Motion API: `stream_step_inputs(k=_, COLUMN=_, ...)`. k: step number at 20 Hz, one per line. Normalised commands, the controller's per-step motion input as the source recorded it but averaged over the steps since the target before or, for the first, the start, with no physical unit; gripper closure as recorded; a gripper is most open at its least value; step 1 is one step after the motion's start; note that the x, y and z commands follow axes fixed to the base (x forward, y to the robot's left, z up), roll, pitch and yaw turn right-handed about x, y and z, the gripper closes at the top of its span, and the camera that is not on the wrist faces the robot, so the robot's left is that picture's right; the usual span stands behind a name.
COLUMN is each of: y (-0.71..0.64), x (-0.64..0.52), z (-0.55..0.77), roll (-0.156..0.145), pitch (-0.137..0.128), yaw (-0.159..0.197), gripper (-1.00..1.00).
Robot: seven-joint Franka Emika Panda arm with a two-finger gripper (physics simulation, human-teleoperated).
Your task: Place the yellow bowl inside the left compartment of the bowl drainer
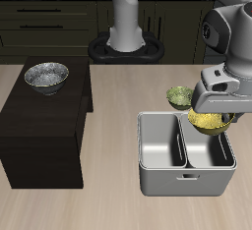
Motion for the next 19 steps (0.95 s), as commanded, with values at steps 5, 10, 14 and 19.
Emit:
stream_step_inputs(k=5, y=-0.15, x=0.04, z=-0.13, roll=-0.052, pitch=0.022, yaw=0.018, gripper=1.00)
stream_step_inputs(k=10, y=-0.03, x=-0.02, z=-0.06, roll=-0.002, pitch=0.002, yaw=0.029, gripper=-1.00)
stream_step_inputs(k=14, y=-0.06, x=0.01, z=0.03, roll=-0.005, pitch=-0.003, yaw=0.001, gripper=-1.00)
stream_step_inputs(k=19, y=-0.05, x=-0.07, z=0.15, roll=0.007, pitch=-0.025, yaw=0.010, gripper=-1.00)
